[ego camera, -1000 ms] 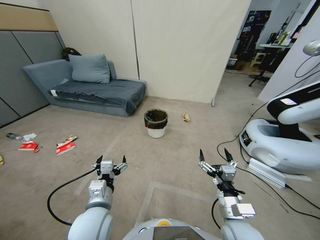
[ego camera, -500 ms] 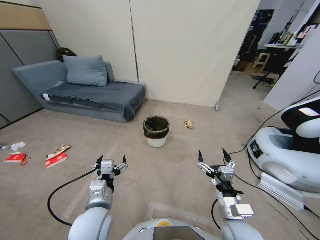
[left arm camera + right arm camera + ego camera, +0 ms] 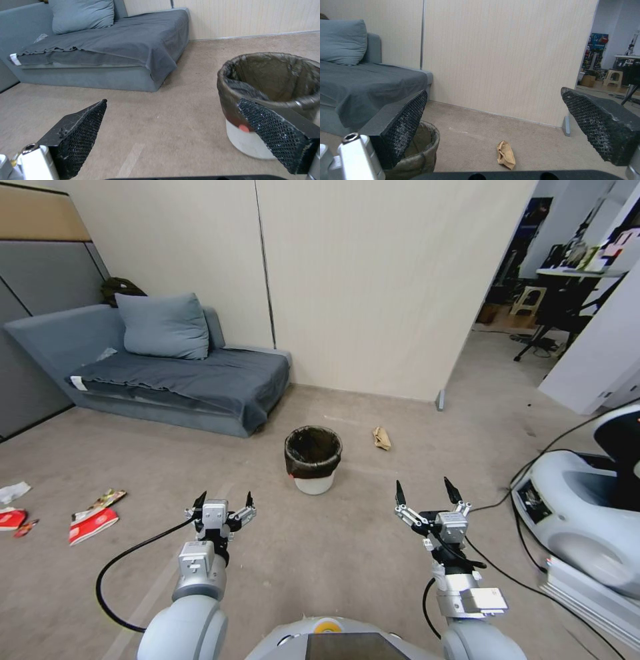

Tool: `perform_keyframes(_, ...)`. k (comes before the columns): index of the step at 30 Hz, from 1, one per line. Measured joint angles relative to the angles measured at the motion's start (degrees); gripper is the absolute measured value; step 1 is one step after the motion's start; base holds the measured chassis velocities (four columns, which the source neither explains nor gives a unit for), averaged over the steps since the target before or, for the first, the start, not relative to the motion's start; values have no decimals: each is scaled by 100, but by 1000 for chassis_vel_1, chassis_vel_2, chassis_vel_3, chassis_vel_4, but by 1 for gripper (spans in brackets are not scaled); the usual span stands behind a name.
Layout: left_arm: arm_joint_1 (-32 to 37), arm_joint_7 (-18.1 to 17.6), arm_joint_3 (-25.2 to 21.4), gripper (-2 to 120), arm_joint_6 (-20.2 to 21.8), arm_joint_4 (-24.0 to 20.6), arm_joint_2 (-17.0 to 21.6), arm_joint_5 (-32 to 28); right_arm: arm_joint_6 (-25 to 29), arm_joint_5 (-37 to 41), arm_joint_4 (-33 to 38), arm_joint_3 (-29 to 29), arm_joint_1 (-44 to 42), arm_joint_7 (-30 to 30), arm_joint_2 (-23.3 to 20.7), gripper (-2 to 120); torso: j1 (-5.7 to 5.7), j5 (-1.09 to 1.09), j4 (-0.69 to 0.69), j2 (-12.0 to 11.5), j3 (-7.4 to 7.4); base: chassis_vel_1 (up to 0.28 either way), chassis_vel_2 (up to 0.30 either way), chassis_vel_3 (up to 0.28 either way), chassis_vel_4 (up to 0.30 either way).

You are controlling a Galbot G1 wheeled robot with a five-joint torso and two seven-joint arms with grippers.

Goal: Pick up the trash bin, then pick up the garbage from the floor and place it into the trash bin.

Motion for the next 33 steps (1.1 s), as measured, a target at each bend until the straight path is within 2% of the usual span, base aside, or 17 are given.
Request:
perform_keyframes(16,0,-15,8,100,-4,0,3,17,105,12,-62,21,8,-150,0,100,1,-1,0,0,1,-173,167,165,-171)
perform_keyframes(18,4,-16,24,100,-4,0,7,19,357,65,-152,36,25,-337,0,100,0,0,1,0,0,0,0,0,0)
perform_keyframes(33,-51,48,39,100,8,0,47,-142,441,69,-169,42,30,-420,0,100,0,0,1,0,0,0,0,0,0)
